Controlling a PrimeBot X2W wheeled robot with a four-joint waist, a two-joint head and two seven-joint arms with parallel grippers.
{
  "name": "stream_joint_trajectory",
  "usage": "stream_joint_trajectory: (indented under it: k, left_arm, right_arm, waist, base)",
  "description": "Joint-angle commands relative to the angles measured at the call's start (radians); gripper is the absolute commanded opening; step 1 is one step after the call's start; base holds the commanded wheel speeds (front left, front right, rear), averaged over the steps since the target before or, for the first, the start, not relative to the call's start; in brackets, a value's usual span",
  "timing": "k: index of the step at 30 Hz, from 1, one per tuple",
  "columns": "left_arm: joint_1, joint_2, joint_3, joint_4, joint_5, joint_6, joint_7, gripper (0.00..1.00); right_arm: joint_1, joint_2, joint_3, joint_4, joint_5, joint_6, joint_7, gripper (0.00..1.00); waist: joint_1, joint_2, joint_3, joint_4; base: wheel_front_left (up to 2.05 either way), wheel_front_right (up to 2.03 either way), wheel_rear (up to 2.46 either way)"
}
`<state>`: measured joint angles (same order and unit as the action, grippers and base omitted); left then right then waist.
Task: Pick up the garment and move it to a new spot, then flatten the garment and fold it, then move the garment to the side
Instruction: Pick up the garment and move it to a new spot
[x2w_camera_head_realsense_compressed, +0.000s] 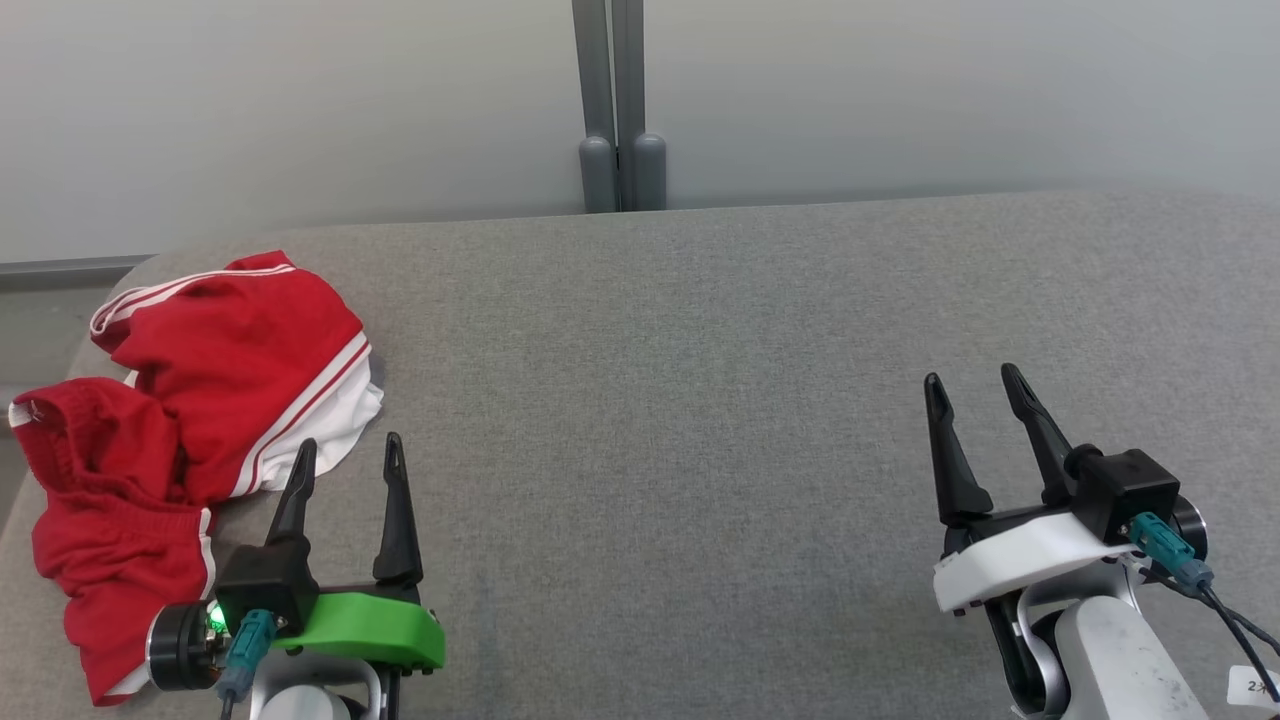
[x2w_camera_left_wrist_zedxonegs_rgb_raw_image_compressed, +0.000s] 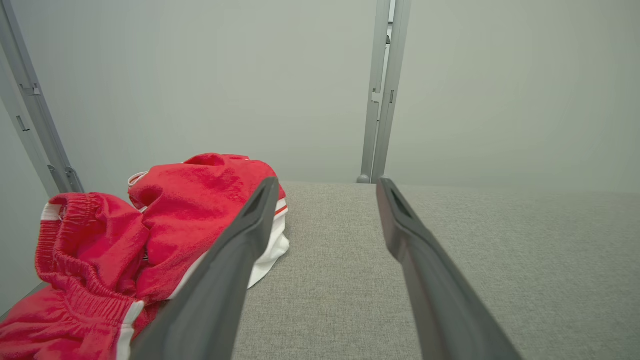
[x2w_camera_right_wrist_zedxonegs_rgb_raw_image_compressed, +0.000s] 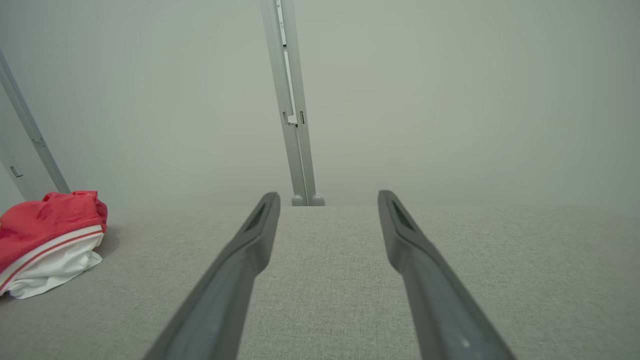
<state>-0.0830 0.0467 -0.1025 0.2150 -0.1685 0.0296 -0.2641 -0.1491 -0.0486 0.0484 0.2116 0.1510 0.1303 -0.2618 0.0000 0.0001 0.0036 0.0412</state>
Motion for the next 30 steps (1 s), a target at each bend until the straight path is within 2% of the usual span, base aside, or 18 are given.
stream_joint_trajectory:
  k: [1, 9, 25, 30]
  left_arm:
    - [-0.011, 0.007, 0.003, 0.005, -0.004, -0.004, -0.001, 1.0]
    - [-0.016, 0.006, 0.011, 0.019, -0.022, -0.002, -0.001, 1.0]
    - [-0.006, 0.006, 0.054, 0.039, -0.052, -0.009, -0.001, 1.0]
    - [-0.001, 0.006, 0.071, 0.04, -0.057, -0.007, -0.001, 1.0]
  right_arm:
    - [-0.003, -0.003, 0.0, 0.003, 0.006, 0.001, -0.005, 1.0]
    - [0.011, -0.003, 0.013, 0.005, 0.016, 0.001, -0.004, 1.0]
    - [0.024, -0.003, 0.039, 0.021, 0.051, 0.001, -0.004, 1.0]
    - [0.017, -0.003, 0.05, 0.023, 0.051, 0.001, -0.004, 1.0]
  waist:
    - [0.0, -0.0001, -0.001, 0.008]
    - [0.0, -0.0001, -0.004, 0.08]
    - [0.0, -0.0001, -0.006, 0.349]
    - [0.0, -0.0001, 0.0, 0.411]
  base:
    - [0.0, 0.0, 0.0]
    - [0.0, 0.0, 0.0]
    - [0.0, 0.0, 0.0]
    - [0.0, 0.0, 0.0]
